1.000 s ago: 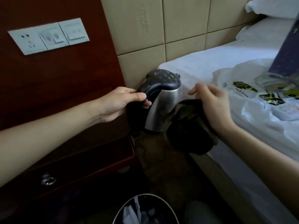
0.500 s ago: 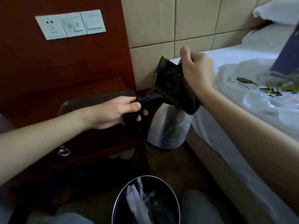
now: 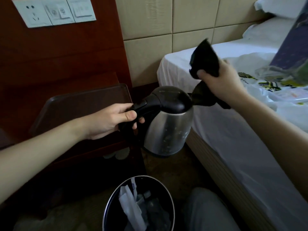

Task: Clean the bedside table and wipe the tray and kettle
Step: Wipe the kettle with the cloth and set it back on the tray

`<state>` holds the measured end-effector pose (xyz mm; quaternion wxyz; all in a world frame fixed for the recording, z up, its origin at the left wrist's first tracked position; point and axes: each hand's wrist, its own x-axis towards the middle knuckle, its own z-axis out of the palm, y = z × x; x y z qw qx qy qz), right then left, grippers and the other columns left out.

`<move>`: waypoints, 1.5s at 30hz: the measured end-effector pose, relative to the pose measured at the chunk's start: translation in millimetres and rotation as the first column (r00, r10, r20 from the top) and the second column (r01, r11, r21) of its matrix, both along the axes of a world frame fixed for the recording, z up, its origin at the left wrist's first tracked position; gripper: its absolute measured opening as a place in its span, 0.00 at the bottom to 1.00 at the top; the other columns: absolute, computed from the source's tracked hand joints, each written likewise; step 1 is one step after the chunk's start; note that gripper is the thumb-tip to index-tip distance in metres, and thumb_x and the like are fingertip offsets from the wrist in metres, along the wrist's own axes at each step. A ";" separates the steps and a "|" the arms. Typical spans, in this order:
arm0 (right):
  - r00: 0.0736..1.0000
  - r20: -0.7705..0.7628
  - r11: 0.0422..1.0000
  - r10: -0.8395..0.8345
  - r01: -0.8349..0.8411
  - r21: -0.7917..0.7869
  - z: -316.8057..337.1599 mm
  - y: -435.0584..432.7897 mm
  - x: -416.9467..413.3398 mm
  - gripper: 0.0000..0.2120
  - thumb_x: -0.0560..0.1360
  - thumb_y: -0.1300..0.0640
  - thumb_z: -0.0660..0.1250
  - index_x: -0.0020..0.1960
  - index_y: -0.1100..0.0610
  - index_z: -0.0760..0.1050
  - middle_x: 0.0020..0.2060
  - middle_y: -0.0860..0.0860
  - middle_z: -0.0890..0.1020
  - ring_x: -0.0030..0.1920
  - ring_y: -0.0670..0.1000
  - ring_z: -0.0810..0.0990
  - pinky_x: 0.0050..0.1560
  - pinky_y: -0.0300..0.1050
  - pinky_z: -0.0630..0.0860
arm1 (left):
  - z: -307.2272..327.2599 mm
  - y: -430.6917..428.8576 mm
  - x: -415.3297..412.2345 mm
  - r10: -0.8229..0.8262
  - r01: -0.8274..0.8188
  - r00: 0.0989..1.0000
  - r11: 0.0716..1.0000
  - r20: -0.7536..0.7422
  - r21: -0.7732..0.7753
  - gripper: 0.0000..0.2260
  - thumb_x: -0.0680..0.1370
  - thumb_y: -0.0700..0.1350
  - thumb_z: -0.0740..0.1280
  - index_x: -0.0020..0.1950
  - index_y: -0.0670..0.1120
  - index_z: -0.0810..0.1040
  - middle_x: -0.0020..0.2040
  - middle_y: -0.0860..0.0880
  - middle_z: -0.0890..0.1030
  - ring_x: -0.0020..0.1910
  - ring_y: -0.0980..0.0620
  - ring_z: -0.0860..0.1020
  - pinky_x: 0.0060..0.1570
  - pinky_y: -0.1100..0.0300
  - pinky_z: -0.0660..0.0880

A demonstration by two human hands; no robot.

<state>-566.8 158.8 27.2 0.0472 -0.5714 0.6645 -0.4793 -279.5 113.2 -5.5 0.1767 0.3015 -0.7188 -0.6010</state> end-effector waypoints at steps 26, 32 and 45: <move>0.758 -0.549 0.922 0.352 -0.381 0.064 -31.8 -2.4 31.8 0.16 0.77 0.44 0.55 0.61 0.45 0.74 0.56 0.52 0.75 0.57 0.56 0.71 0.46 0.49 0.71 | -9.0 17.0 -49.3 0.020 -0.009 0.987 0.998 0.160 -0.070 0.34 0.59 0.66 0.75 0.49 0.40 0.76 0.39 0.46 0.77 0.38 0.56 0.76 0.39 0.67 0.74; 0.963 -0.111 0.914 0.246 -0.193 0.356 -45.5 -27.8 -1.0 0.16 0.79 0.42 0.48 0.54 0.49 0.70 0.53 0.54 0.74 0.59 0.58 0.73 0.53 0.50 0.67 | -1.2 9.7 -35.7 -0.049 0.068 0.989 0.989 0.141 -0.132 0.35 0.63 0.68 0.71 0.51 0.38 0.75 0.36 0.55 0.79 0.37 0.59 0.75 0.39 0.70 0.72; 0.910 -0.080 0.883 0.406 -0.368 0.291 -101.1 -17.7 -8.6 0.30 0.71 0.34 0.52 0.68 0.46 0.65 0.62 0.49 0.72 0.63 0.53 0.70 0.61 0.44 0.65 | -23.4 0.1 -49.8 0.182 -0.176 0.977 0.982 0.107 -0.065 0.12 0.72 0.51 0.67 0.38 0.42 0.74 0.26 0.54 0.73 0.25 0.61 0.69 0.26 0.71 0.68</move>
